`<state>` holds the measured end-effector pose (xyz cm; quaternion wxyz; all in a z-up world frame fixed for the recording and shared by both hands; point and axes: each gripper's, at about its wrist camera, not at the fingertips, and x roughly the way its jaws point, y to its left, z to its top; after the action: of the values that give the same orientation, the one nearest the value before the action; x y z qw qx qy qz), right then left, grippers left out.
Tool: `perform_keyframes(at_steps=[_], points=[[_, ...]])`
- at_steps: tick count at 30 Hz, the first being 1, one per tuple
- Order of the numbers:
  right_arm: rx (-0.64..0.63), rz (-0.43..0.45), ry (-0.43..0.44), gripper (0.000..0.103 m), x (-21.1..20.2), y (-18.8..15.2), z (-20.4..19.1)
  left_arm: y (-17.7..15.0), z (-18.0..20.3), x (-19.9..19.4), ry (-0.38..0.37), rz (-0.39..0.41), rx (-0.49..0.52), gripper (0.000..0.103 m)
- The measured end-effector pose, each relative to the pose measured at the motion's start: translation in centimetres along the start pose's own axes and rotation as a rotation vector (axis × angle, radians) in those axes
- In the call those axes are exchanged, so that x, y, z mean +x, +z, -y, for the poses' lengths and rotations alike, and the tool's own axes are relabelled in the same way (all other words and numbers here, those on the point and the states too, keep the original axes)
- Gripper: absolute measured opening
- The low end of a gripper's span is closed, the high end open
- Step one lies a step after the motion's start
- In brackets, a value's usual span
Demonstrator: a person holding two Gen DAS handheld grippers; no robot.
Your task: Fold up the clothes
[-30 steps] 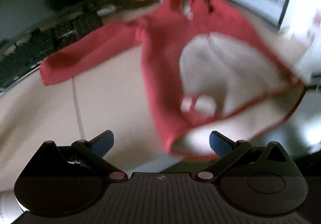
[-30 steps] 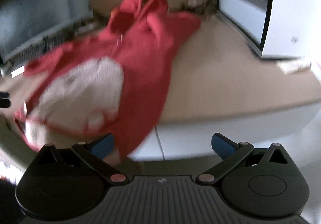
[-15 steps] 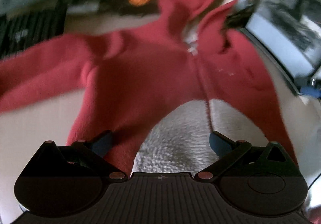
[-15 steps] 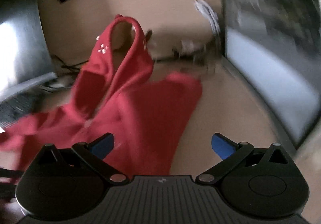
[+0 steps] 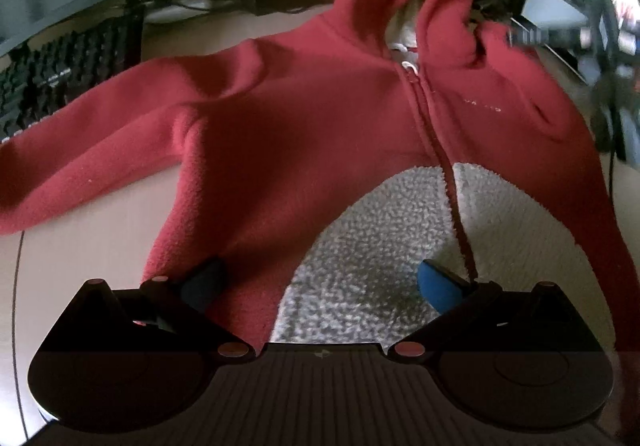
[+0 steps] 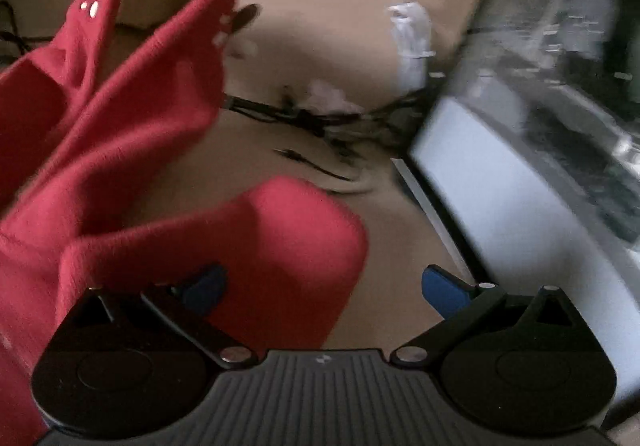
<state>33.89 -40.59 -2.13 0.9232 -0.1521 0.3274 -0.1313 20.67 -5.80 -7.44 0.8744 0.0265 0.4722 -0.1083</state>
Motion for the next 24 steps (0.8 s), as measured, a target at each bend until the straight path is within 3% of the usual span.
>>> perform_keyframes(at_steps=[8,13,17,20,24], points=[[-0.025,-0.124,-0.263,0.103,-5.9,-8.2,3.7,-0.2,-2.2,-0.4,-0.087,0.016,-0.006,0.103],[-0.008,-0.231,-0.328,0.103,-9.5,-11.6,6.2,-0.6,-2.6,-0.5,-0.125,0.028,0.029,0.103],[0.263,-0.254,-0.17,0.103,-13.4,-13.7,9.9,-0.8,-3.0,-0.6,-0.15,0.037,0.03,0.103],[0.573,-0.195,-0.004,0.103,-15.6,-14.5,13.0,-0.8,-3.2,-0.5,-0.16,0.04,0.028,0.103],[0.664,-0.176,0.072,0.103,-14.6,-13.2,13.1,-0.8,-3.2,-0.5,-0.163,0.039,0.043,0.103]])
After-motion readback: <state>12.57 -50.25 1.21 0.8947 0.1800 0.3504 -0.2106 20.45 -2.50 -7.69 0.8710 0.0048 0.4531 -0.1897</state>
